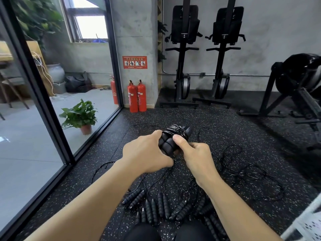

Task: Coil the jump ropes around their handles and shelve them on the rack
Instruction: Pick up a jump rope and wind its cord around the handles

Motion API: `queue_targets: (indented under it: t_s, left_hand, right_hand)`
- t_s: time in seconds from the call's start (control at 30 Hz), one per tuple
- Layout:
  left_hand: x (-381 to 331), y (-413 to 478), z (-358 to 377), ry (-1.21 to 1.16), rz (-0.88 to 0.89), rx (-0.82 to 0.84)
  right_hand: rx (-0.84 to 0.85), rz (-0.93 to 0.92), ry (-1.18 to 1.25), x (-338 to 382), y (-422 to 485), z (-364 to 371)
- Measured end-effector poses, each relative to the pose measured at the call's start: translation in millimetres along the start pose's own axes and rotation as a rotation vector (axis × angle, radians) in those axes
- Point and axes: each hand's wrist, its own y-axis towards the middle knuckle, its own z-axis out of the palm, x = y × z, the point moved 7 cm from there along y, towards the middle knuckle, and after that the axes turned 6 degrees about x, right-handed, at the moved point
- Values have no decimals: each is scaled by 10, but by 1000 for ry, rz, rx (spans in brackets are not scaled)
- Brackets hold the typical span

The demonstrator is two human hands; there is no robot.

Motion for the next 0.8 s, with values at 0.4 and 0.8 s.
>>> queue_targets:
  t_s: [0.4,0.8]
  left_hand:
    - [282,91,-126,118,-147,-121]
    - [-204,-128,-184,433,156,-77]
  right_hand:
    - [-25,-148,-887,527,-86,-72]
    - [90,-673,-1270,1431,159,247]
